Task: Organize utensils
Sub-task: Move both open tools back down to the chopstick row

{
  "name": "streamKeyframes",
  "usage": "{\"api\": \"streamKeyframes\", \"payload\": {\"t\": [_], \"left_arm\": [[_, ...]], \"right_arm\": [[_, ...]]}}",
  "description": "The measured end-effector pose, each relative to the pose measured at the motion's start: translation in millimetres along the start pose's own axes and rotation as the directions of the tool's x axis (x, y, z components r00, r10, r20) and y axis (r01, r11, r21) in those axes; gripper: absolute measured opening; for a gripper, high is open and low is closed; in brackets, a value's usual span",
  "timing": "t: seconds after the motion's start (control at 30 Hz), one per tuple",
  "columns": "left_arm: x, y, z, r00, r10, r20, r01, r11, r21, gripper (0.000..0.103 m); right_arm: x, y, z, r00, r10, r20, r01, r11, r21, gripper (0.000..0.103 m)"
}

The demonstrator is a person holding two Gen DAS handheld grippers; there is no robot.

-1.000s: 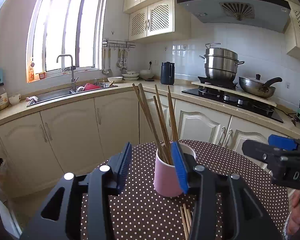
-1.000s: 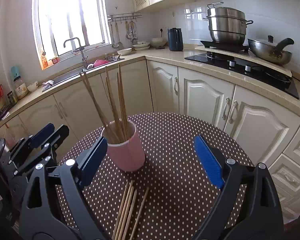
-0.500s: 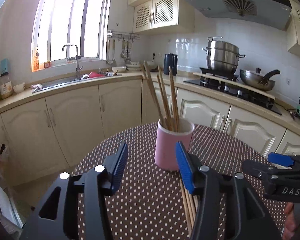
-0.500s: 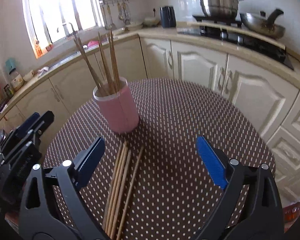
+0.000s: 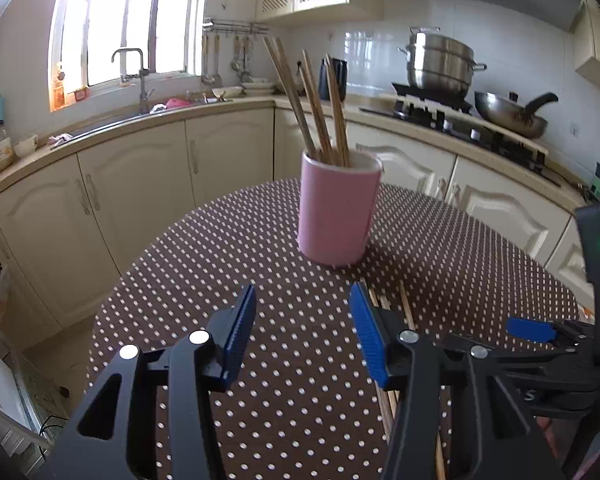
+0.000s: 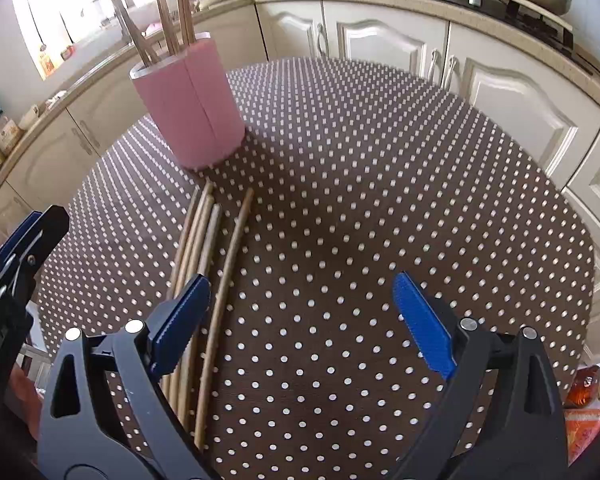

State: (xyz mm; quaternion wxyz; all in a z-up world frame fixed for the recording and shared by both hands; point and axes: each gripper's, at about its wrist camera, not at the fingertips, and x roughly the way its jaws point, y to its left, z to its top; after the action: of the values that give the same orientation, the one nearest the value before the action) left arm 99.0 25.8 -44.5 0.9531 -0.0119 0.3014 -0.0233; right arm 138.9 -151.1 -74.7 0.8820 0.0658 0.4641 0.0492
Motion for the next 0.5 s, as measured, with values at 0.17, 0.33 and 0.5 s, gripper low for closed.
{"api": "streamKeyframes", "payload": {"t": [0.17,0.33,0.5], "left_arm": [[8,-2,-11,0.999,-0.030,-0.045,0.030,1.000,-0.005,0.049],[19,1,-23,0.994,-0.046,-0.099,0.044,0.999,-0.021,0.051],[29,6,-29,0.987,-0.082,-0.142,0.075,0.996,-0.057,0.052]], "right_arm": [[12,6,-6,0.999,-0.009,-0.031,0.008,1.000,-0.024,0.092],[18,19,-14,0.999,-0.047,-0.018,0.045,0.996,-0.075,0.092],[21,23,-17,0.998,-0.060,0.003,0.060,0.995,-0.080,0.092]]}}
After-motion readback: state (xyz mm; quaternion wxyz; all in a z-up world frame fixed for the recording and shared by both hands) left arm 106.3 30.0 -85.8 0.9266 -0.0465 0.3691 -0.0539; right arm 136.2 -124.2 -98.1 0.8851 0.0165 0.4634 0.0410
